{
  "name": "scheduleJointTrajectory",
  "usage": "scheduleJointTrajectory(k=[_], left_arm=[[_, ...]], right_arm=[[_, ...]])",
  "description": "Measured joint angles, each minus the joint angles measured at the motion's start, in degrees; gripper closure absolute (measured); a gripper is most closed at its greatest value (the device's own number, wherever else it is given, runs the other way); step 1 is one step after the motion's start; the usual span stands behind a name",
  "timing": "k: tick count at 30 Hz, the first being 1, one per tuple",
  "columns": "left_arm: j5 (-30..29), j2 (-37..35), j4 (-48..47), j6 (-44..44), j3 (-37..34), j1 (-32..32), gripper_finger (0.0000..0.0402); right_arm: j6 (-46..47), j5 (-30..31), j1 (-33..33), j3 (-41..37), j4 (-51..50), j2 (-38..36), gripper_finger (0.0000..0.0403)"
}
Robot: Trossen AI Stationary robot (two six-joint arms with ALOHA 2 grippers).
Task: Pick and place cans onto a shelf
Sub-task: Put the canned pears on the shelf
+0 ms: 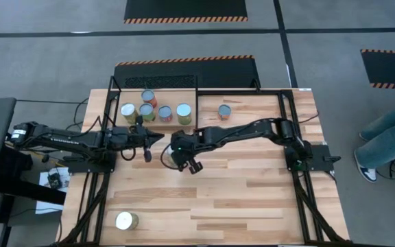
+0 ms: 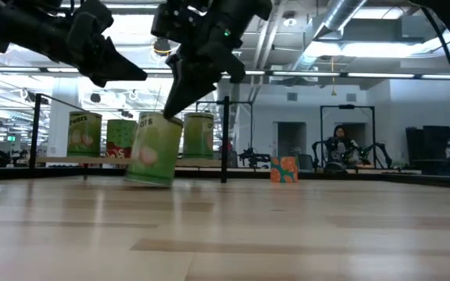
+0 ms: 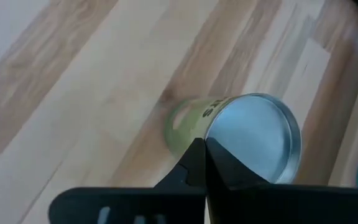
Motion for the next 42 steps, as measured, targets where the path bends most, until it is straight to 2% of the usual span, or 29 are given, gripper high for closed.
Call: scheduleJointTrajectory(k=[8,24,29,33,36,39,42], left_arm=[[-0.1,0.0,-0.31,-0.07,0.0,-1.25,0.0397],[-0.22,0.0,-0.33,-0.09,-0.04,-1.23,0.0397],[-0.2,0.02,-0.41,-0.09,-0.04,-1.23,0.0397],[0.15,0.02,-0.53,-0.09,-0.04,-1.23,0.0397],[0.25,0.02,-0.81,-0.31,-0.07,-1.23,0.0397],[0.48,0.04,-1.42,-0.37,-0.07,-1.23,0.0397],[0.51,0.04,-1.94,-0.46,-0.07,-1.23,0.0397]], right_arm=[[-1.77,0.17,-0.93,0.58,2.09,0.04,0.0393],[0.71,0.29,-1.27,0.6,4.99,0.04,0.0326],[0.69,4.48,-0.2,0.51,2.36,-1.62,0.0306],[-0.64,7.63,1.62,0.62,-3.98,-6.1,0.0328],[-0.21,4.14,2.28,-0.31,-7.27,-9.14,0.0366],[1.08,-2.61,2.02,-6.65,-2.72,-12.91,0.0393],[2.61,-4.35,1.58,-17.44,10.41,-16.65,0.0389]])
